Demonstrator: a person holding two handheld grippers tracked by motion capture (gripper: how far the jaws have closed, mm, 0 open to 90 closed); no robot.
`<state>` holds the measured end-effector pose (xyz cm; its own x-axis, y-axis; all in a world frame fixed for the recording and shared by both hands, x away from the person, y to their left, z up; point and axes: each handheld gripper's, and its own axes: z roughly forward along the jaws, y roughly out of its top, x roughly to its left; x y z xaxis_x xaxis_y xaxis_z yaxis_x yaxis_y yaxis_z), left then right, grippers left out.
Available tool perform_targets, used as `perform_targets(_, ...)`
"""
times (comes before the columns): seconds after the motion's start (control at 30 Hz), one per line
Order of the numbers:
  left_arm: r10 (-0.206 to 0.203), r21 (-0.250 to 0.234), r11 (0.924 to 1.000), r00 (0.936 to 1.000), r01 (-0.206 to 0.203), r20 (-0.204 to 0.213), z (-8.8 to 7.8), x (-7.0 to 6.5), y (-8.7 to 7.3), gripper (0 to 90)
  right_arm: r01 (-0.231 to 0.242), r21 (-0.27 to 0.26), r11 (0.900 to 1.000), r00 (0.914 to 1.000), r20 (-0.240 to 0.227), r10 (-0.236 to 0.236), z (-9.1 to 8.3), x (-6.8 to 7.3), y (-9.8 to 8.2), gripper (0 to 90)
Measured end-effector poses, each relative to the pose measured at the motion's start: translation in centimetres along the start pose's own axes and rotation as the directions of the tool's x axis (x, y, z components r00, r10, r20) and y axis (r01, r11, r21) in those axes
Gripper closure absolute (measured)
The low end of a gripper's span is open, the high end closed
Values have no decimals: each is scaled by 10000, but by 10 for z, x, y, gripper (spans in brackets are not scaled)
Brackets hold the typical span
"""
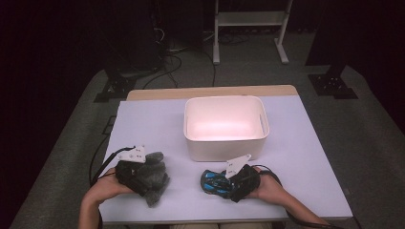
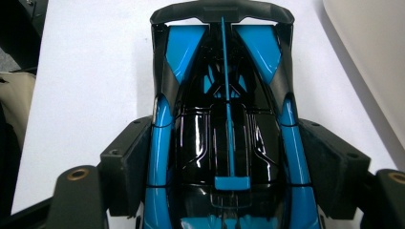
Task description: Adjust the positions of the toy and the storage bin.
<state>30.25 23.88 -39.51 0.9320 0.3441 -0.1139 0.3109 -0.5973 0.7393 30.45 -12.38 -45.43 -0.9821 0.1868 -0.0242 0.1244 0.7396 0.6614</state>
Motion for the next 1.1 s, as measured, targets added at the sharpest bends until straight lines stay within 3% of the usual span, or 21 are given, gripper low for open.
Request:
perform_targets(0.17,-53,-45,10000,10000,53,-16,-1,1,-1,77,210,33,9998,9998,-16,-210,-2,1,2,251)
perform_targets(0.27,-51,-36,10000,10000,51,-6,0,1,-1,77,7,-79,10000,9999,-119,-7,-5,1,3,251)
perform_targets(0.47,-72,-42,10000,10000,72,-23,0,1,-1,77,83,-209,9997,9997,-222,-87,-15,0,12,250)
perform_targets(0.77,-101,-99,9999,9999,100,-71,-1,2,-2,77,-68,-871,9962,9979,-651,12,-47,-2,32,250)
perform_targets(1.1,-130,-155,9998,9999,129,-65,0,4,-4,77,213,-961,9951,9975,-654,-277,-83,-2,60,250)
